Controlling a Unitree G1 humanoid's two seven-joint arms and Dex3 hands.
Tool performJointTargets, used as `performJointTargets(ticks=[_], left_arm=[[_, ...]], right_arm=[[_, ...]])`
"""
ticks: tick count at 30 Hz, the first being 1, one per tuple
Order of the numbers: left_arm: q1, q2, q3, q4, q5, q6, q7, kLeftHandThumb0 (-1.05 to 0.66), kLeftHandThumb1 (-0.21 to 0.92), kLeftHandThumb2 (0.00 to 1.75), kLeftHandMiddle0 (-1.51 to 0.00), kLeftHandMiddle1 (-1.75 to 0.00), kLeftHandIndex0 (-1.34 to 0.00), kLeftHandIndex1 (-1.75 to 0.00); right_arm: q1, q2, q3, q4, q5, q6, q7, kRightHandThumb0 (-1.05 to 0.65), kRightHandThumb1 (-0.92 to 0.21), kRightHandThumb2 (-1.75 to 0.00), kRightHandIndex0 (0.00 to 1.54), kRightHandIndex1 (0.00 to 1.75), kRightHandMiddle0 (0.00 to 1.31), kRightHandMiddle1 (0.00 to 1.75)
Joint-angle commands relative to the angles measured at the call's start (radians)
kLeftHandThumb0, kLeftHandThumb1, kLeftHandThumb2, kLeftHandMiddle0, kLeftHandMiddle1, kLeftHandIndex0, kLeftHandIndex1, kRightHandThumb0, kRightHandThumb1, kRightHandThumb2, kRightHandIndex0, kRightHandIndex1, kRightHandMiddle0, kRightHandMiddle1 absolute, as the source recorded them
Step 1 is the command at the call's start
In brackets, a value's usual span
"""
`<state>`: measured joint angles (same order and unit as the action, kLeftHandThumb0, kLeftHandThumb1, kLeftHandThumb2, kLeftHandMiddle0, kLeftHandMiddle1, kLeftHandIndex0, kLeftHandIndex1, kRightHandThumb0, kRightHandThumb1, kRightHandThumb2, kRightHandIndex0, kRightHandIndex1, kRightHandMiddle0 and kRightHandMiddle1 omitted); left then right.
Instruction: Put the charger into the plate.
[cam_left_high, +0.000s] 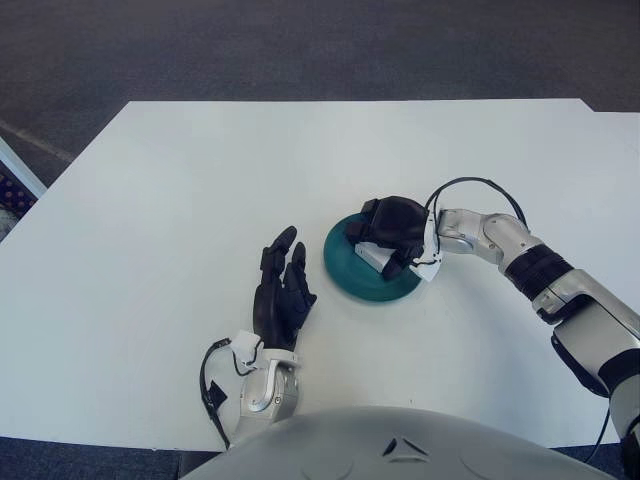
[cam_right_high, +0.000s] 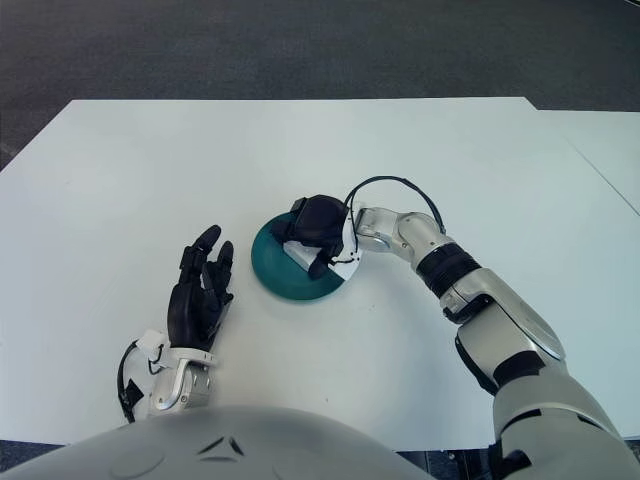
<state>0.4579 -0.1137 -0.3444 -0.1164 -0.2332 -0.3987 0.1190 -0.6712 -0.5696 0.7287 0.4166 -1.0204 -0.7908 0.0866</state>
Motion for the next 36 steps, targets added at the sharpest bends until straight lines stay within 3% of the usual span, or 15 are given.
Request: performJointTargets(ticks=[1, 4, 9, 21, 36], left_arm=[[-0.044, -0.106, -0.01, -0.028, 0.019, -0.008, 0.034, -0.79, 0.92, 0.77, -0.27, 0.0, 0.0, -0.72], [-0.027, -0.103, -0.013, -0.072, 0.026, 0.008, 0.056, -0.79, 0.92, 0.76, -0.28, -0.01, 0.0, -0.73], [-0.012, -0.081, -0.023, -0.141, 0.028, 0.054, 0.081, -0.78, 0.92, 0.77, -0.29, -0.01, 0.0, -0.72], [-0.008, -0.08, -0.043, -0.167, -0.017, 0.084, 0.052, -0.76, 0.92, 0.78, -0.32, -0.02, 0.0, -0.75], [-0.009, -0.087, -0.039, -0.16, -0.015, 0.085, 0.053, -0.75, 0.92, 0.78, -0.33, -0.02, 0.0, -0.75]], right_arm=[[0.074, -0.049, -0.008, -0.087, 0.055, -0.007, 0.104, -0.98, -0.92, -1.0, 0.12, 0.58, 0.05, 0.53], [0.113, -0.061, -0.038, -0.14, 0.103, 0.006, 0.13, -1.03, -0.92, -1.06, 0.04, 0.22, 0.02, 0.17], [0.143, -0.06, -0.076, -0.167, 0.138, 0.002, 0.124, -1.04, -0.92, -1.09, 0.01, 0.04, 0.0, 0.03], [0.152, -0.04, -0.116, -0.108, 0.125, -0.047, 0.026, -1.05, -0.92, -1.04, 0.0, 0.0, 0.0, 0.0], [0.131, -0.03, -0.113, -0.069, 0.115, -0.061, 0.028, -1.05, -0.92, -1.03, 0.0, 0.0, 0.0, 0.0]])
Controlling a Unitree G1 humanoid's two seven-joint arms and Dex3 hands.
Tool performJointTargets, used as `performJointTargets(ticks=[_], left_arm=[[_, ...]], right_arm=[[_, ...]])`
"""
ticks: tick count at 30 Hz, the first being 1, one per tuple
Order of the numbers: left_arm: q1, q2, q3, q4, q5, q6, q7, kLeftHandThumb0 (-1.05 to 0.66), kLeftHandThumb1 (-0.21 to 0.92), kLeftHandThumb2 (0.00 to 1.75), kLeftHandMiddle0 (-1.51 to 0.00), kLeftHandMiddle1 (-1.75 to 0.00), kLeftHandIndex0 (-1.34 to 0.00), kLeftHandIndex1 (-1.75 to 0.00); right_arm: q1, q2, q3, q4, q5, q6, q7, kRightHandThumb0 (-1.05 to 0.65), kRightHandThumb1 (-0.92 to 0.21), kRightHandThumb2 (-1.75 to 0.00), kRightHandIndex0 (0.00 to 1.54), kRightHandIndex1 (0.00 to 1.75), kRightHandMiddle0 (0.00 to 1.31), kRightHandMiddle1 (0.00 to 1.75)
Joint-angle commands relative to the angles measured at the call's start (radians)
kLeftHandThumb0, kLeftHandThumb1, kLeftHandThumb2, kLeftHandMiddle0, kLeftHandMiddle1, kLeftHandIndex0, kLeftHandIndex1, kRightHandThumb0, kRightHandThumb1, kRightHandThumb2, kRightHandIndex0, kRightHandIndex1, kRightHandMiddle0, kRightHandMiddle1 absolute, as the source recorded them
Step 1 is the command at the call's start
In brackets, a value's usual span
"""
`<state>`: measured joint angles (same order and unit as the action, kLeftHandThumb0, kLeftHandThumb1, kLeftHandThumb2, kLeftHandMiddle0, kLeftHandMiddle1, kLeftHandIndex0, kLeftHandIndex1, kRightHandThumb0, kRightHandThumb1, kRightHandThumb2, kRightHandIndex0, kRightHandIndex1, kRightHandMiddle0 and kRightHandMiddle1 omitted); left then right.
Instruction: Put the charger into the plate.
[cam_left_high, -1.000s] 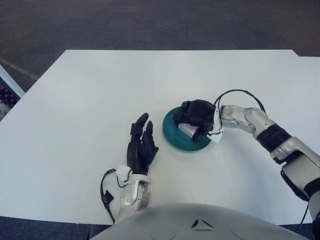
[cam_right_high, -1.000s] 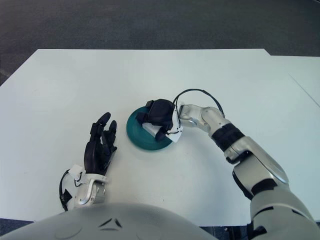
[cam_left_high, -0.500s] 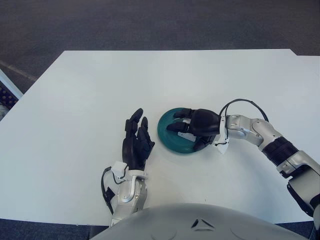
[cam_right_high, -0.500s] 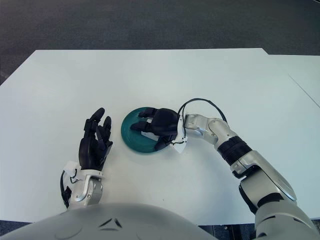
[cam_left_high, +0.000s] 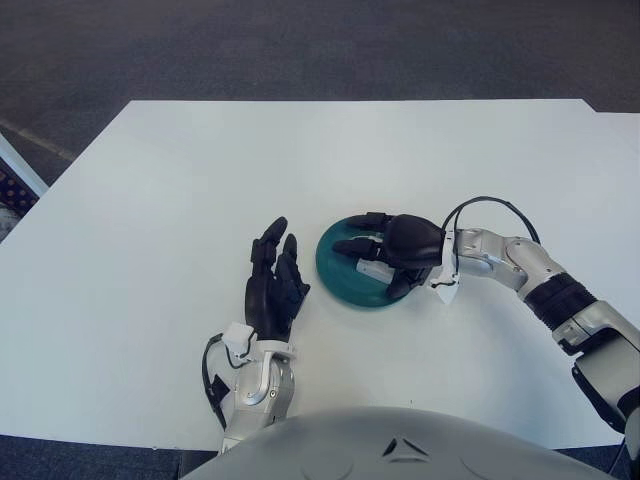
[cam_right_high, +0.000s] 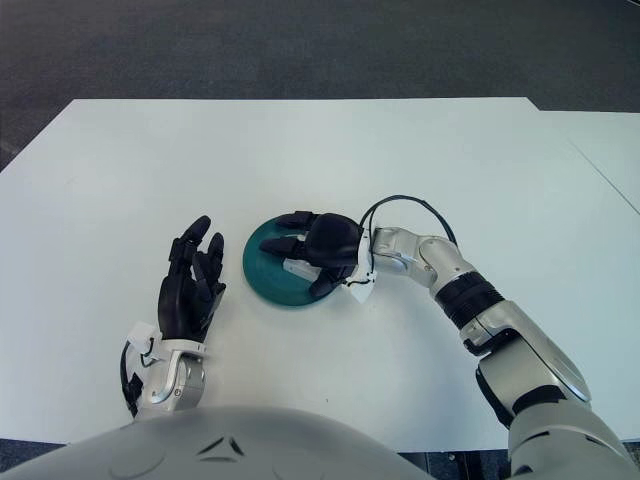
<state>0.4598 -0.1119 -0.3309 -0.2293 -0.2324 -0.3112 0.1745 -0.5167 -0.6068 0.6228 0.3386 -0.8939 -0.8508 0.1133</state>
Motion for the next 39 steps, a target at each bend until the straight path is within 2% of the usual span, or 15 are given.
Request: performJointTargets(ticks=[1, 14, 22, 27, 30, 34, 37, 39], left_arm=[[-0.011, -0.089, -0.052, -0.047, -0.017, -0.003, -0.003, -0.75, 0.92, 0.78, -0.33, -0.02, 0.0, -0.75], [-0.012, -0.086, -0.045, -0.047, -0.033, 0.005, -0.009, -0.73, 0.92, 0.78, -0.33, -0.01, 0.0, -0.75], [-0.029, -0.072, -0.006, -0.022, -0.035, -0.006, -0.013, -0.75, 0.92, 0.78, -0.34, -0.01, 0.0, -0.77], [-0.065, -0.12, 0.042, 0.013, 0.116, -0.034, 0.124, -0.74, 0.92, 0.83, -0.32, 0.0, 0.0, -0.76], [-0.09, -0.137, 0.05, 0.026, 0.246, -0.028, 0.23, -0.75, 0.92, 0.87, -0.29, 0.0, 0.0, -0.72], [-0.108, -0.125, 0.042, 0.028, 0.357, 0.016, 0.312, -0.76, 0.92, 0.9, -0.25, 0.0, 0.0, -0.65], [-0.124, -0.107, 0.038, 0.032, 0.358, 0.034, 0.311, -0.77, 0.92, 0.92, -0.22, 0.0, 0.0, -0.59], [-0.139, -0.074, 0.04, 0.057, 0.327, 0.01, 0.27, -0.79, 0.92, 0.93, -0.2, 0.0, 0.0, -0.55]], right_arm=[[-0.025, 0.007, -0.007, 0.011, -0.012, -0.002, 0.001, -1.05, -0.92, -1.03, 0.0, 0.0, 0.0, 0.0], [-0.043, 0.023, -0.013, 0.051, -0.016, -0.006, -0.031, -1.05, -0.92, -1.04, 0.0, 0.0, 0.0, 0.0], [-0.132, 0.007, -0.076, 0.055, 0.107, -0.04, 0.037, -1.05, -0.92, -1.04, 0.0, 0.0, 0.0, 0.0], [-0.172, -0.019, -0.16, 0.006, 0.217, -0.041, 0.079, -1.05, -0.92, -1.01, 0.0, 0.0, 0.0, 0.0], [-0.18, -0.021, -0.214, -0.041, 0.296, 0.005, 0.121, -1.05, -0.92, -0.99, 0.0, 0.0, 0.0, 0.0], [-0.136, 0.005, -0.264, -0.089, 0.482, 0.135, 0.224, -1.05, -0.92, -0.97, 0.0, 0.0, 0.0, 0.0], [-0.114, 0.02, -0.302, -0.101, 0.596, 0.221, 0.276, -1.05, -0.92, -0.97, 0.0, 0.0, 0.0, 0.0], [-0.106, 0.038, -0.338, -0.088, 0.674, 0.262, 0.291, -1.05, -0.92, -0.98, 0.0, 0.0, 0.0, 0.0]])
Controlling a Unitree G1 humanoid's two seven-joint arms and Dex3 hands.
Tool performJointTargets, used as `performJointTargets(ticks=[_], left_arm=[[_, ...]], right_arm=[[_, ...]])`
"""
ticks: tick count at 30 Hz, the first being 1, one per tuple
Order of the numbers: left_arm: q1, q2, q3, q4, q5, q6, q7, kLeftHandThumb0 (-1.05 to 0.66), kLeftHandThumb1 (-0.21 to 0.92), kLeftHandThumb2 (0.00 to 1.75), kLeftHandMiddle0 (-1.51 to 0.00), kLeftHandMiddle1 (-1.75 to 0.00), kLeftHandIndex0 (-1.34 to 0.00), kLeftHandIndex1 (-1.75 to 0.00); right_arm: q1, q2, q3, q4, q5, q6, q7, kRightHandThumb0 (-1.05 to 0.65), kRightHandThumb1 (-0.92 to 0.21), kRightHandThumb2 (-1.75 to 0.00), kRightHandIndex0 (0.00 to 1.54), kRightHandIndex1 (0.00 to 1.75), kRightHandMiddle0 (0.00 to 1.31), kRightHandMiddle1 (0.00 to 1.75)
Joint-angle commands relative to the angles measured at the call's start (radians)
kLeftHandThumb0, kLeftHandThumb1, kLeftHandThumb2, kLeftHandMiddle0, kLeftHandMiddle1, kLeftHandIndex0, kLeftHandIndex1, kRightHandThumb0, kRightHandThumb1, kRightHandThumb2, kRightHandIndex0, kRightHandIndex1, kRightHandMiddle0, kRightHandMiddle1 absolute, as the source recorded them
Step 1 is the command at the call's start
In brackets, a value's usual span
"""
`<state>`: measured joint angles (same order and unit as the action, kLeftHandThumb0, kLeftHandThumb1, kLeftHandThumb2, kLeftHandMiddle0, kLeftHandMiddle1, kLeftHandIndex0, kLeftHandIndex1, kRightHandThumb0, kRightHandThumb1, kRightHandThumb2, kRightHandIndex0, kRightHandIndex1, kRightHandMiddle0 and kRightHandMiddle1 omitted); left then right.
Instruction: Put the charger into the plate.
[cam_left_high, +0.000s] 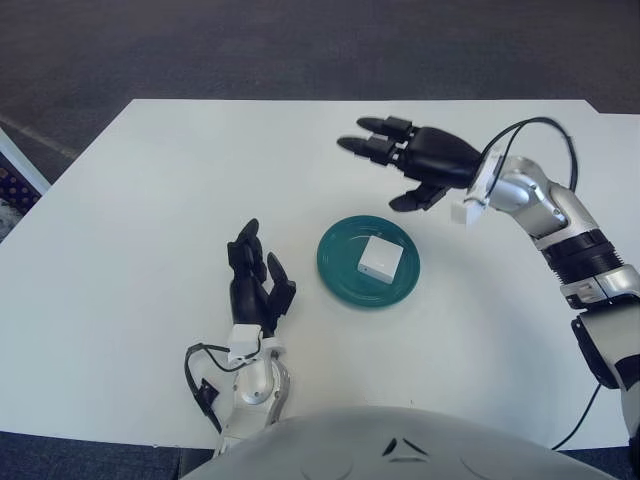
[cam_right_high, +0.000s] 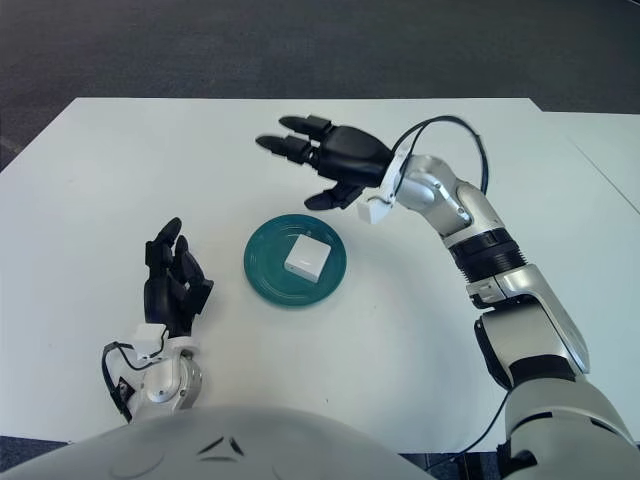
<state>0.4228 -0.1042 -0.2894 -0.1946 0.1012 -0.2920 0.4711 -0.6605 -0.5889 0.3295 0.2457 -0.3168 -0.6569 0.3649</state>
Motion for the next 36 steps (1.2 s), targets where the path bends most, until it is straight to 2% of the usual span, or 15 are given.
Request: performJointTargets(ticks=[1, 3, 4, 6, 7, 8, 9, 10, 13, 16, 18, 23, 28, 30, 36], left_arm=[[-0.115, -0.061, 0.004, 0.04, -0.025, -0.023, -0.052, -0.8, 0.92, 0.94, -0.18, 0.0, 0.0, -0.52], [-0.13, -0.04, 0.014, 0.062, -0.045, -0.038, -0.079, -0.81, 0.92, 0.96, -0.16, 0.0, 0.0, -0.49], [-0.135, -0.029, 0.019, 0.07, -0.058, -0.042, -0.1, -0.82, 0.92, 0.96, -0.15, 0.0, 0.0, -0.47], [-0.143, -0.013, 0.025, 0.075, -0.092, -0.036, -0.146, -0.83, 0.92, 0.98, -0.13, 0.0, 0.0, -0.44], [-0.146, -0.004, 0.029, 0.075, -0.118, -0.029, -0.174, -0.84, 0.92, 0.99, -0.12, 0.0, 0.0, -0.41], [-0.147, 0.0, 0.033, 0.075, -0.135, -0.023, -0.193, -0.86, 0.92, 1.0, -0.11, 0.0, 0.0, -0.39], [-0.148, 0.007, 0.037, 0.073, -0.153, -0.016, -0.214, -0.86, 0.92, 1.01, -0.11, 0.0, 0.0, -0.38], [-0.149, 0.012, 0.041, 0.071, -0.165, -0.012, -0.23, -0.88, 0.92, 1.02, -0.1, 0.0, 0.0, -0.36], [-0.157, 0.039, 0.054, 0.074, -0.176, -0.016, -0.277, -0.9, 0.92, 1.04, -0.09, 0.0, 0.0, -0.32], [-0.16, 0.049, 0.07, 0.075, -0.183, -0.018, -0.31, -0.92, 0.92, 1.04, -0.08, 0.0, 0.0, -0.3], [-0.163, 0.05, 0.088, 0.076, -0.191, -0.019, -0.329, -0.93, 0.92, 1.04, -0.07, 0.0, 0.0, -0.29], [-0.169, 0.043, 0.126, 0.079, -0.211, -0.021, -0.362, -0.96, 0.92, 1.02, -0.05, 0.0, 0.0, -0.26], [-0.164, 0.048, 0.154, 0.083, -0.239, -0.008, -0.404, -0.99, 0.92, 1.01, -0.02, 0.0, 0.0, -0.22], [-0.163, 0.047, 0.163, 0.085, -0.244, 0.0, -0.417, -0.99, 0.92, 1.01, -0.01, 0.0, 0.0, -0.21], [-0.162, 0.03, 0.18, 0.09, -0.248, 0.002, -0.43, -1.0, 0.92, 0.99, -0.01, 0.0, 0.0, -0.21]], right_arm=[[0.04, 0.037, -0.061, 0.013, 0.134, 0.089, 0.042, -1.05, -0.92, -0.99, 0.0, 0.0, 0.0, 0.0], [0.043, 0.058, -0.079, 0.019, 0.17, 0.114, 0.05, -1.05, -0.92, -1.0, 0.0, 0.0, 0.0, 0.0], [0.044, 0.081, -0.098, 0.036, 0.22, 0.139, 0.059, -1.05, -0.92, -1.0, 0.0, 0.0, 0.0, 0.0], [0.047, 0.146, -0.155, 0.096, 0.361, 0.218, 0.091, -1.05, -0.92, -1.02, 0.0, 0.0, 0.0, 0.0], [0.067, 0.186, -0.197, 0.115, 0.459, 0.296, 0.105, -1.05, -0.92, -1.03, 0.01, 0.0, 0.0, 0.0], [0.081, 0.211, -0.224, 0.123, 0.518, 0.348, 0.114, -1.05, -0.92, -1.03, 0.05, 0.01, 0.0, 0.15], [0.103, 0.238, -0.258, 0.128, 0.579, 0.407, 0.109, -1.05, -0.92, -1.03, 0.06, 0.01, 0.0, 0.21], [0.117, 0.255, -0.28, 0.131, 0.617, 0.445, 0.104, -1.05, -0.92, -1.02, 0.1, 0.01, 0.0, 0.39], [0.164, 0.296, -0.325, 0.11, 0.666, 0.503, 0.049, -1.05, -0.92, -0.99, 0.17, 0.02, 0.0, 0.61], [0.202, 0.322, -0.351, 0.087, 0.675, 0.525, 0.018, -1.05, -0.92, -0.99, 0.21, 0.03, 0.0, 0.69], [0.254, 0.347, -0.381, 0.083, 0.685, 0.518, -0.003, -1.05, -0.92, -0.98, 0.22, 0.03, 0.0, 0.7], [0.347, 0.416, -0.433, 0.132, 0.689, 0.449, -0.01, -1.05, -0.92, -0.99, 0.22, 0.02, 0.0, 0.69], [0.403, 0.501, -0.434, 0.129, 0.671, 0.423, -0.021, -1.05, -0.92, -1.01, 0.21, 0.01, 0.0, 0.68], [0.415, 0.52, -0.434, 0.122, 0.669, 0.433, -0.02, -1.05, -0.92, -1.02, 0.2, 0.01, 0.0, 0.7], [0.418, 0.529, -0.448, 0.122, 0.67, 0.455, -0.008, -1.05, -0.92, -1.02, 0.17, 0.0, 0.0, 0.66]])
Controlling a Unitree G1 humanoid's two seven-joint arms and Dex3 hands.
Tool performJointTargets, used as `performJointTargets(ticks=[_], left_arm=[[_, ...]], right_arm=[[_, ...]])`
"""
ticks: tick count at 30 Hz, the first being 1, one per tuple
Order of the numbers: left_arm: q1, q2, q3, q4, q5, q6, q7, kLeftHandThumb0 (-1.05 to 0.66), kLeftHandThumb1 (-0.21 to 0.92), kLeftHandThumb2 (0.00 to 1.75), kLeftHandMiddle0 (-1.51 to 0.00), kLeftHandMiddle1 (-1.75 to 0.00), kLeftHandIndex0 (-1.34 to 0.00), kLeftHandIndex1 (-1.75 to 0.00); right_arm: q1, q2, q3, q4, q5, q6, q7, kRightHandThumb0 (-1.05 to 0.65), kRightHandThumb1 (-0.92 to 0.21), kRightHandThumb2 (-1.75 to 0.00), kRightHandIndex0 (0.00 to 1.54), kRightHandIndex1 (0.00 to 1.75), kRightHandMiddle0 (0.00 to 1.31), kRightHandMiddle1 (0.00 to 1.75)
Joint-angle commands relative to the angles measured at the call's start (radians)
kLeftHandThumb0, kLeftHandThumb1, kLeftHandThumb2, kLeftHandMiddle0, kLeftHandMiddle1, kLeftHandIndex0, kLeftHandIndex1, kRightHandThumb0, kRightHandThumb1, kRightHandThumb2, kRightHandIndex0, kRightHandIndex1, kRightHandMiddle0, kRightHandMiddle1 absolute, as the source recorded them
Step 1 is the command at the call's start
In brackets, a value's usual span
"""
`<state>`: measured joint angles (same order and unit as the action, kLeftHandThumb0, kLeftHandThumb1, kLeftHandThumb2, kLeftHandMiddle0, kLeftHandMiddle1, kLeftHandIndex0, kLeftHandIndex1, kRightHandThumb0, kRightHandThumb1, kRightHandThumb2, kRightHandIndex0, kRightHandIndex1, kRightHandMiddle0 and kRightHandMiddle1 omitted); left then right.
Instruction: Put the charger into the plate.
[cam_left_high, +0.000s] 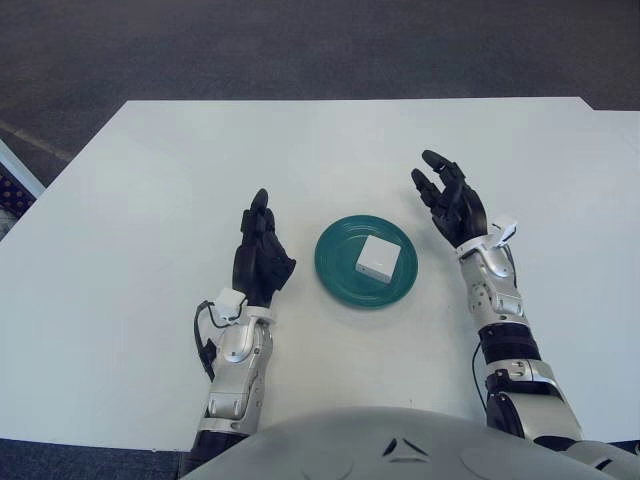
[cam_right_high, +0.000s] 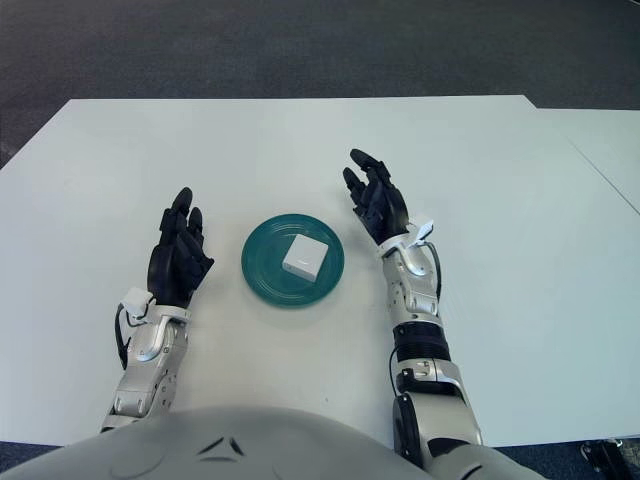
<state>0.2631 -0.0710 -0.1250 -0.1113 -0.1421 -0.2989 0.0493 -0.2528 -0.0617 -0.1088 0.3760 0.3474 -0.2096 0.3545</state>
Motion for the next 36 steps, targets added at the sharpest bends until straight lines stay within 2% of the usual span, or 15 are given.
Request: performJointTargets(ticks=[1, 9, 15, 18, 26, 30, 36], left_arm=[[-0.002, -0.008, 0.018, 0.006, -0.005, 0.011, -0.007, -1.0, 0.92, 0.99, -0.01, 0.0, 0.0, -0.21], [0.001, -0.029, 0.032, -0.006, -0.009, 0.034, -0.009, -0.99, 0.92, 0.97, -0.02, 0.0, 0.0, -0.21], [-0.001, -0.028, 0.04, 0.003, -0.012, 0.034, -0.026, -0.99, 0.92, 0.97, -0.02, 0.0, 0.0, -0.2], [-0.002, -0.034, 0.045, 0.015, -0.029, 0.038, -0.041, -0.98, 0.92, 0.97, -0.02, -0.01, 0.0, -0.21], [0.018, -0.045, 0.046, -0.003, -0.043, 0.075, -0.049, -0.95, 0.92, 0.95, -0.05, -0.02, 0.0, -0.24], [0.019, -0.063, 0.054, 0.028, -0.039, 0.044, -0.038, -0.93, 0.92, 0.94, -0.09, -0.02, 0.0, -0.32], [-0.017, -0.051, 0.091, 0.125, -0.055, -0.028, -0.066, -0.93, 0.92, 0.95, -0.1, -0.02, 0.0, -0.34]], right_arm=[[0.012, 0.003, -0.012, -0.007, 0.004, 0.007, 0.004, -1.05, -0.92, -1.01, 0.17, 0.0, 0.0, 0.65], [0.055, 0.011, -0.013, -0.016, -0.018, -0.019, 0.009, -1.05, -0.92, -1.03, 0.19, 0.01, 0.0, 0.61], [0.13, 0.017, -0.006, 0.007, -0.049, -0.094, 0.019, -1.05, -0.92, -1.04, 0.21, 0.02, 0.0, 0.57], [0.138, 0.023, -0.016, 0.066, -0.048, -0.125, 0.028, -1.05, -0.92, -1.05, 0.21, 0.02, 0.0, 0.56], [0.138, 0.054, -0.025, 0.125, -0.04, -0.164, 0.034, -1.05, -0.92, -1.06, 0.22, 0.01, 0.0, 0.54], [0.154, 0.078, -0.026, 0.15, -0.05, -0.213, 0.025, -1.05, -0.92, -1.06, 0.21, 0.01, 0.0, 0.52], [0.182, 0.094, -0.027, 0.194, -0.069, -0.299, 0.016, -1.05, -0.92, -1.07, 0.14, 0.0, 0.0, 0.46]])
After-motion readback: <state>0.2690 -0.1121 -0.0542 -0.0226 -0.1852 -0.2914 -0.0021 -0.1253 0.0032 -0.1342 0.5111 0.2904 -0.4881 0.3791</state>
